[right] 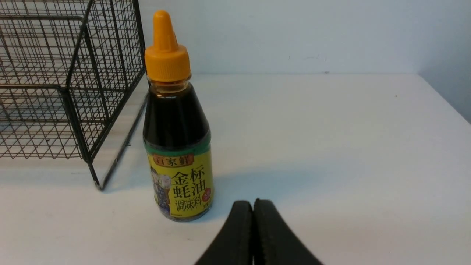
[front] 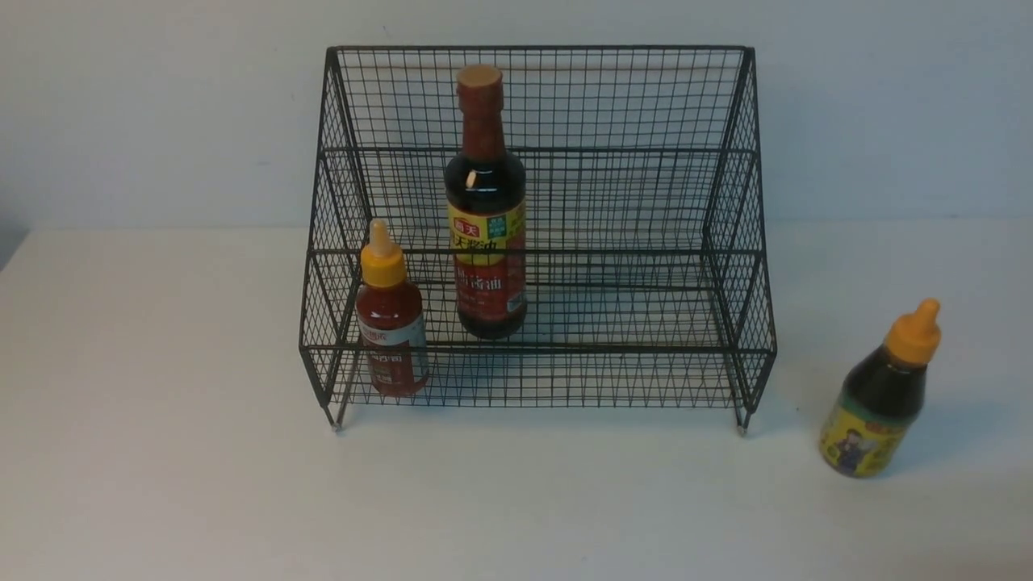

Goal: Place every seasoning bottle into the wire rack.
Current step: Use the right arm to grab the condiment bottle closest to it

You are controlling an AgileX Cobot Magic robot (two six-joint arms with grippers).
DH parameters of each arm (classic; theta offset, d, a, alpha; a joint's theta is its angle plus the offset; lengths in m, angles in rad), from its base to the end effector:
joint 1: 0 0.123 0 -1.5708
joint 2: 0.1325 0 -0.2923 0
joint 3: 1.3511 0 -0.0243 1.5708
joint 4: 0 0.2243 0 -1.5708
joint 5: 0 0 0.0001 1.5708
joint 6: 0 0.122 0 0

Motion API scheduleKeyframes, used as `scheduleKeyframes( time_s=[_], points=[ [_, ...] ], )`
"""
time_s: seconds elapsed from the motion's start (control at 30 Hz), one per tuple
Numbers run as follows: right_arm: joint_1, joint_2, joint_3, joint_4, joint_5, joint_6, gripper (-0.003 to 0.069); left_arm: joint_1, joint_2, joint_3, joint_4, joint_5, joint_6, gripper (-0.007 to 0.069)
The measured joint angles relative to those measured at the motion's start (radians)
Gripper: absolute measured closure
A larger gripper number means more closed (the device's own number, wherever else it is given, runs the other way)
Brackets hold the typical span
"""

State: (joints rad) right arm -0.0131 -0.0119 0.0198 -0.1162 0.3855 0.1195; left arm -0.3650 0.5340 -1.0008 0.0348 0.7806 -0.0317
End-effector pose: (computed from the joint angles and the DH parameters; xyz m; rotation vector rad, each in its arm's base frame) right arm 0.0477 -0.0060 0.1636 0.0533 1.8738 -0.0418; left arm 0.0637 -0.0211 0.4149 0.3038 1.7779 -0.2437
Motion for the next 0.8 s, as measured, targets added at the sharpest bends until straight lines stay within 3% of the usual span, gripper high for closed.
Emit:
scheduleKeyframes(
  time_s=[0.17, 0.37, 0.6, 0.8],
  points=[
    [0.000, 0.000, 0.000, 0.000, 0.000, 0.000, 0.0669, 0.163, -0.222, 0.409, 0.000, -0.246, 0.004, 0.0629],
    [0.000, 0.000, 0.000, 0.000, 0.000, 0.000, 0.0669, 0.307, -0.455, 0.767, 0.002, -0.329, 0.004, 0.0629],
    [0.000, 0.000, 0.000, 0.000, 0.000, 0.000, 0.0669, 0.322, -0.544, 0.982, 0.002, -0.340, 0.004, 0.0629],
    [0.000, 0.000, 0.000, -0.002, 0.000, 0.000, 0.0669, 0.319, -0.544, 1.024, -0.001, -0.380, 0.006, 0.0629]
  ],
)
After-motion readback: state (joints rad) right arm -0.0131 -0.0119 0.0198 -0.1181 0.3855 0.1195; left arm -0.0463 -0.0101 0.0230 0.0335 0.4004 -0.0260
